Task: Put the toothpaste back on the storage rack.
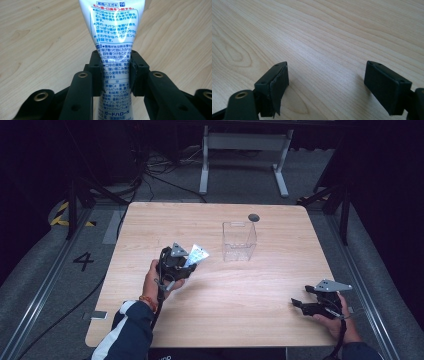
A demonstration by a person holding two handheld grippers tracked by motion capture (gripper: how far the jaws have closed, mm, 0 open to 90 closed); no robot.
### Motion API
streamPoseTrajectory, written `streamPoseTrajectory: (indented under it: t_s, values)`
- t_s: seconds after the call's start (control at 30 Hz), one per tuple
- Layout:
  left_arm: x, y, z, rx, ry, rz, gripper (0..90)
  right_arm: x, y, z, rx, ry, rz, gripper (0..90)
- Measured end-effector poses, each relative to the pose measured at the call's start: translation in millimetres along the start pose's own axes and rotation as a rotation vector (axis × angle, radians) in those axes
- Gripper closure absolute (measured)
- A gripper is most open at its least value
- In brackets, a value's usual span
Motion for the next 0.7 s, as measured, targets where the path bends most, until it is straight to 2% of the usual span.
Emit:
streamPoseTrajectory:
  t_s: [0.43,0.47,0.57,0.7]
  values:
    - [-7.1,36.7,-14.2,0.120,-0.037,0.008,69.4,0.0,0.0,0.0,0.000,0.000,0.000,20.2]
    - [-7.7,40.1,-15.6,0.133,-0.034,0.017,69.4,0.0,0.0,0.0,0.000,0.000,0.000,20.2]
    - [-9.8,48.2,-18.6,0.147,-0.028,0.004,69.4,0.1,0.1,-0.1,0.000,0.001,0.000,20.2]
    - [-12.9,59.3,-20.3,0.188,-0.031,0.028,69.5,0.1,0.0,0.0,0.000,0.001,0.001,20.2]
Point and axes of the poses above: each handheld gripper's, and its own axes: z roughly backward along the jaws, y roughly out of its top, x roughly to its right, the point moved 1 cm from there along -z, roughly forward along the jaws, and after that the axes turned 14 degrees about x, right-handed, at the moved point
